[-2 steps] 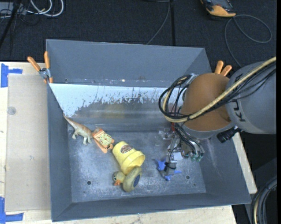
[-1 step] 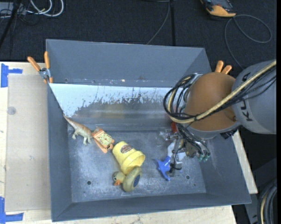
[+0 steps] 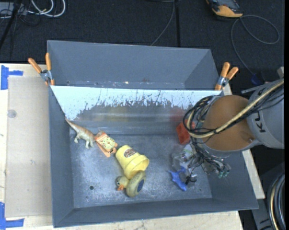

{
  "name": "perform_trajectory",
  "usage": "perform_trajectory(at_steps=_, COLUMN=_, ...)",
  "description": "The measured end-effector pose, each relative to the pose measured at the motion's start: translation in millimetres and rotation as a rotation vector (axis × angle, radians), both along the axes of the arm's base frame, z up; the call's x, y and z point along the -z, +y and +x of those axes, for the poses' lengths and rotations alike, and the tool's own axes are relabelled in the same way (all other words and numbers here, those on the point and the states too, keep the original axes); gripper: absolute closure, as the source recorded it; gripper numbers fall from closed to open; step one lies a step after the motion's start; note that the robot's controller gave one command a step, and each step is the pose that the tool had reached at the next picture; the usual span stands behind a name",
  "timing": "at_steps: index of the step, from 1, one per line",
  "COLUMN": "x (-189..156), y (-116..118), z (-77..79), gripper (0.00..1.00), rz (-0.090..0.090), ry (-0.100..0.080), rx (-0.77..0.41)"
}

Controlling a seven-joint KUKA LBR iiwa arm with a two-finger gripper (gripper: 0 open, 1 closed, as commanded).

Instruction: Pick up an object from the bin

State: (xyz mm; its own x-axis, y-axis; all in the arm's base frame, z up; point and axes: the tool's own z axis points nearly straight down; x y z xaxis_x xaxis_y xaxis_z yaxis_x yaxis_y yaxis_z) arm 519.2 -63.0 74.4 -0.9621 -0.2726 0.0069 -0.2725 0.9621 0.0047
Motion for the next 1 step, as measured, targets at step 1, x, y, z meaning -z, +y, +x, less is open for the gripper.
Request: perform_trajectory(at_steps=1, x=-0.1, y=0.0, z=-0.1, gripper=1.00, rz=0.000, ry=0.000, rx=0.000)
